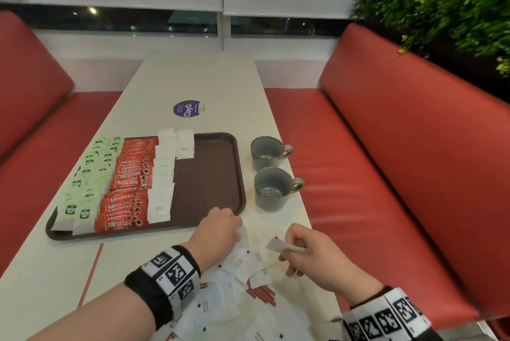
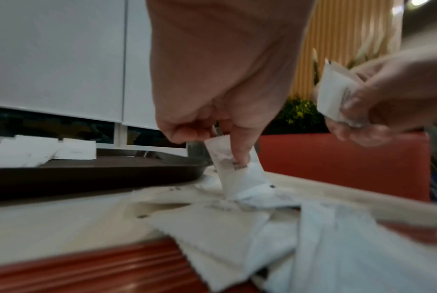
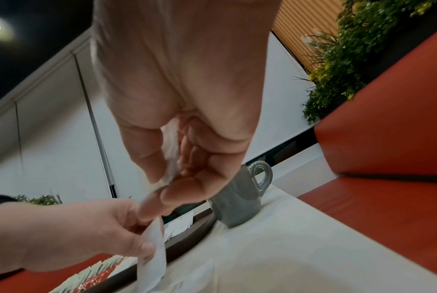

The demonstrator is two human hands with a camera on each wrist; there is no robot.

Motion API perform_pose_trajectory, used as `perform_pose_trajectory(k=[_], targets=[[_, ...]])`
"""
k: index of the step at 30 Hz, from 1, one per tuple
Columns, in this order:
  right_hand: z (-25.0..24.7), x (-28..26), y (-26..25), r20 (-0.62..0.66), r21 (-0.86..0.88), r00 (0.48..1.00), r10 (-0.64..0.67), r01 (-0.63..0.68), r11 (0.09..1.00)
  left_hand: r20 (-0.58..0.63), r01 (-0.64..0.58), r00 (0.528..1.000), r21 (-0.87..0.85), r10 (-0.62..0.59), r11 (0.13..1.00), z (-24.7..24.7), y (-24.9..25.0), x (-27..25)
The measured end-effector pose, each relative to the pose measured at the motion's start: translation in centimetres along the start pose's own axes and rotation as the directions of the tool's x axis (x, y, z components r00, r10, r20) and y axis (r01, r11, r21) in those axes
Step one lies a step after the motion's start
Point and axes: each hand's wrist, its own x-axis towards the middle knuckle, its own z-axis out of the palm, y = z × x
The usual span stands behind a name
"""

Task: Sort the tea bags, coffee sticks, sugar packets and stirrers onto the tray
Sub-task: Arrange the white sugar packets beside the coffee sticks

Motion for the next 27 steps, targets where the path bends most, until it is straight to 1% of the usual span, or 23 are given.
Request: perform_pose_trajectory(k=[2,5,7,9,10,12,14,16,19,21,22,25,27], targets=[[0.0,0.0,-0.1,-0.012,0.058,1.000,-0.007,0.007,0.998,-0.058,0.039,0.997,-0.137,-0.047,0.990,-0.9,-0.7,-1.0],[-0.1,0.5,-0.2,-0.052,0.131,0.999,-0.002,0.009,0.991,-0.108,0.078,0.985,-0.404,-0.132,0.912,-2.5,-1.9,-3.2],[0.2,1.5,-0.8,-0.067,0.199,0.998,-0.015,0.028,0.980,-0.135,0.096,0.972,-0.510,-0.190,0.855,-3.3,-3.3,-4.7],[0.7,2.7,-1.9,-0.058,0.279,0.998,-0.012,0.028,0.960,-0.154,0.127,0.953,-0.577,-0.261,0.807,-3.6,-5.1,-5.9],[1.1,3.5,-2.7,-0.039,0.289,0.999,-0.015,0.026,0.957,-0.151,0.148,0.941,-0.626,-0.304,0.766,-3.7,-6.1,-6.3],[1.8,5.8,-4.4,0.019,0.253,0.998,-0.053,0.047,0.966,-0.132,0.174,0.918,-0.714,-0.375,0.678,-3.9,-8.0,-7.2],[2.7,8.7,-6.3,0.064,0.233,0.994,-0.090,0.073,0.970,-0.112,0.195,0.900,-0.760,-0.420,0.620,-4.2,-9.8,-7.8],[3.6,12.3,-8.6,0.027,0.270,0.994,-0.106,0.094,0.958,-0.090,0.211,0.877,-0.810,-0.472,0.547,-4.5,-11.4,-8.2],[5.2,18.2,-11.9,-0.113,0.326,0.990,-0.079,0.112,0.939,-0.075,0.167,0.832,-0.911,-0.550,0.377,-5.2,-13.4,-8.0],[6.4,22.2,-13.2,-0.185,0.266,0.981,-0.049,0.098,0.959,-0.091,0.125,0.809,-0.939,-0.581,0.321,-5.9,-14.5,-7.6],[7.0,24.1,-13.7,-0.198,0.233,0.980,-0.032,0.079,0.969,-0.099,0.104,0.800,-0.948,-0.592,0.300,-6.1,-15.0,-7.3],[8.6,28.6,-13.8,-0.190,0.148,0.981,0.042,-0.014,0.989,-0.093,0.063,0.787,-0.971,-0.610,0.229,-6.7,-16.5,-6.2],[9.2,30.7,-13.6,-0.197,0.052,0.977,0.085,-0.076,0.996,-0.084,0.056,0.788,-0.976,-0.609,0.208,-6.8,-17.2,-5.5]])
